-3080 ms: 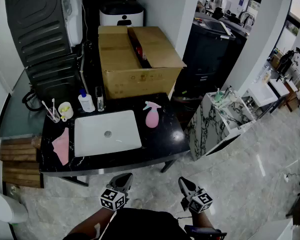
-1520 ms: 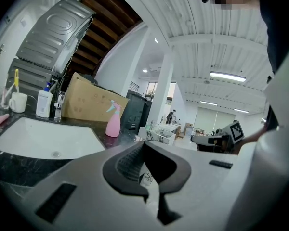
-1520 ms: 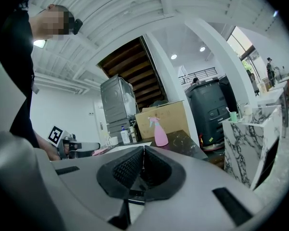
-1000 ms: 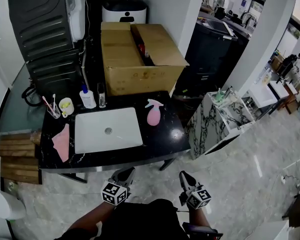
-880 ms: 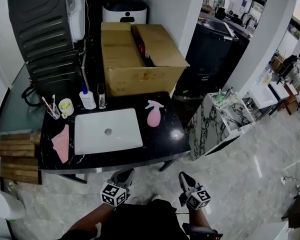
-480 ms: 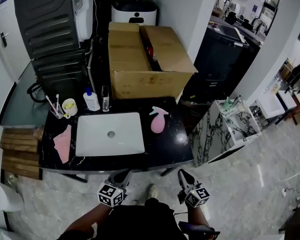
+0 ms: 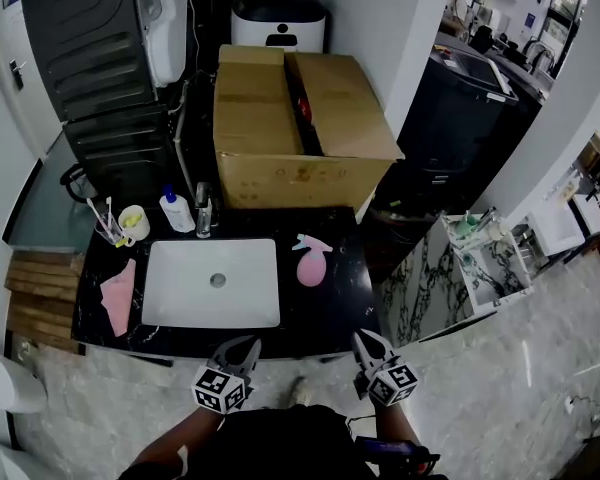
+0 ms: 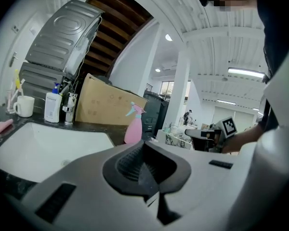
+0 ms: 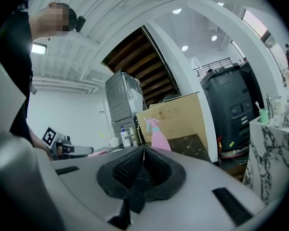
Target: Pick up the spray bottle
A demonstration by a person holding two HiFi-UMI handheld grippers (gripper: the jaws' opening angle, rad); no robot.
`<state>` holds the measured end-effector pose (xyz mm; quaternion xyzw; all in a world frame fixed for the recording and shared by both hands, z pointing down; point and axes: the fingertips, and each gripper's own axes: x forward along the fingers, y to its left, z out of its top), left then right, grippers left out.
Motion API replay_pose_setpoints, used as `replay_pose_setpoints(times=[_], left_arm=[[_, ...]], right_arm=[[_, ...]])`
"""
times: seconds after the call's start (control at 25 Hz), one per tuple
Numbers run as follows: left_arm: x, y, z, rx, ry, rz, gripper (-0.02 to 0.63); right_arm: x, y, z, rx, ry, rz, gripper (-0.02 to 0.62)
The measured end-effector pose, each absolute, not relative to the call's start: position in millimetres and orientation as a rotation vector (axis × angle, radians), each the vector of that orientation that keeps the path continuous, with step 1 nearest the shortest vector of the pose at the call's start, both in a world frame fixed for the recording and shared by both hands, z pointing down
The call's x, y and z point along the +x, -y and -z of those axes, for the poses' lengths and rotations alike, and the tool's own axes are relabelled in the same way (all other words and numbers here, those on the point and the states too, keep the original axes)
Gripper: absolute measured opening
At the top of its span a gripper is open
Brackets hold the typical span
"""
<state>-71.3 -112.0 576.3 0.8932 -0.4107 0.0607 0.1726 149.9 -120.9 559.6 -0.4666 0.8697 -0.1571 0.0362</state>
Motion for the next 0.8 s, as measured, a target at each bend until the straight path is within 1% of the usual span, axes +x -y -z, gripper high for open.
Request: replay_pose_setpoints(times=[0.4, 0.8], left_arm=[[-46, 149, -573, 2.489, 1.273, -0.171, 0.008], [-35, 170, -567, 2.439, 1.381, -0.165, 0.008]], right_arm=[[167, 192, -557, -1.302, -2.788, 0.431, 0.026], [150, 237, -555, -1.103, -2.920, 0.409, 0.027]])
